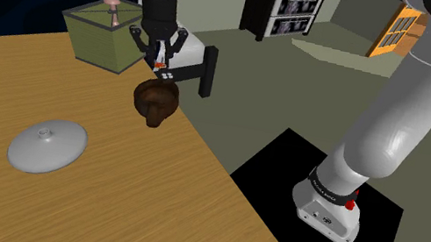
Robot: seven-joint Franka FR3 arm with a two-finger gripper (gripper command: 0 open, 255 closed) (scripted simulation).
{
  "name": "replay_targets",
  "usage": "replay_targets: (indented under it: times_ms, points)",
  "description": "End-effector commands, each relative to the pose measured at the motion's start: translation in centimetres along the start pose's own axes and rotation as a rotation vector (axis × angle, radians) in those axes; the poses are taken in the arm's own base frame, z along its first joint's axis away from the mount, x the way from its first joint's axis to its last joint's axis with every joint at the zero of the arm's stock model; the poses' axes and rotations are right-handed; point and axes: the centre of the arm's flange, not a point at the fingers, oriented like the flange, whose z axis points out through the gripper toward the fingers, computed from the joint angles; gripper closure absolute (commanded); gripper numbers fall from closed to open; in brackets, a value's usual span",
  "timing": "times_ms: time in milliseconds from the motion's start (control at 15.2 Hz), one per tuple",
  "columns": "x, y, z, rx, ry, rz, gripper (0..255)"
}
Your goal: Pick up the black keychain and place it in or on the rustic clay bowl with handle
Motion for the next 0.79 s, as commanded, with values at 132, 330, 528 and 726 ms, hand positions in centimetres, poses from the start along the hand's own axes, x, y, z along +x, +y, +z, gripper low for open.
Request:
replay_targets:
  times_ms: [132, 330, 528, 726]
  points:
    - [0.0, 0.2, 2.1, 0.000, 0.000, 0.000, 255]
    - [0.0, 0.2, 3.7, 0.000, 0.000, 0.000, 255]
    - [0.1, 0.2, 5.2, 0.000, 0.000, 0.000, 255]
    - [0.2, 0.2, 6.7, 0.000, 0.000, 0.000, 255]
